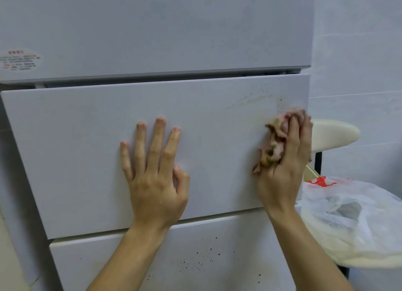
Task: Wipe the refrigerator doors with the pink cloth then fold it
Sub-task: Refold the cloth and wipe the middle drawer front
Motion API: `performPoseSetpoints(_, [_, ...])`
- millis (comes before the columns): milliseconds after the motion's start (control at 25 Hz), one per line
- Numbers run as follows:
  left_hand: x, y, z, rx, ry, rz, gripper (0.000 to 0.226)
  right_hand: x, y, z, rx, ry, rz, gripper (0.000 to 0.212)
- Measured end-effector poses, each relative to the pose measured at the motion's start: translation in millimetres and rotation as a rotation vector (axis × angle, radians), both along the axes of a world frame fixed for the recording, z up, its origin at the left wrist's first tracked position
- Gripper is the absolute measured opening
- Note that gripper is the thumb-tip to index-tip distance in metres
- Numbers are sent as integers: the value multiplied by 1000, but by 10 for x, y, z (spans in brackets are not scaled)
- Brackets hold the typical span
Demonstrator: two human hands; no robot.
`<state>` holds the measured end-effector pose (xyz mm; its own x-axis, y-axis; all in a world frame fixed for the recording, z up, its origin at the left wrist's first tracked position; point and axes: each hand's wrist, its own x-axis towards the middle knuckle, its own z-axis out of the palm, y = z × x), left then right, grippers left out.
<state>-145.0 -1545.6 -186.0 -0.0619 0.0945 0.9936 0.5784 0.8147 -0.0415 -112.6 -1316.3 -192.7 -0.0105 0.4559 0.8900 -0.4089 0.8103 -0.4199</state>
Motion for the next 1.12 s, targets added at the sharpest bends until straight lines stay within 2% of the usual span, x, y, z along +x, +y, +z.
performPoseSetpoints(120, [-6, 0, -1, 0, 4, -2, 64, -36, -50, 403, -7, 21, -31, 62])
performPoseSetpoints(200, [-21, 8, 4, -3, 13, 5, 64, -71, -80, 476, 75, 14, -79, 59])
performPoseSetpoints(320, [-25, 57, 11, 22, 32, 15, 66, -48, -246, 119, 267, -20, -65, 51])
performPoseSetpoints(480, [11, 175, 13, -2, 33, -13, 65, 57, -98, -566, 448, -167, -82, 54])
performPoseSetpoints(640, [47, 237, -9, -49, 20, -18, 62, 107, 205, -694, 291, -197, -107, 72])
performPoseSetpoints(720, [54, 225, -3, -59, 8, -18, 61, 64, 231, -433, 150, -183, -124, 69])
performPoseSetpoints(840, [66, 177, 15, -73, -5, -31, 60, 3, 223, 316, 24, -92, -71, 66])
performPoseSetpoints(960, [15, 52, 63, -103, 35, -22, 58, -49, 41, 813, 55, -41, -49, 67])
performPoseSetpoints(1120, [-36, -4, 86, -103, 58, -22, 58, -70, -156, 452, 270, -80, -116, 63])
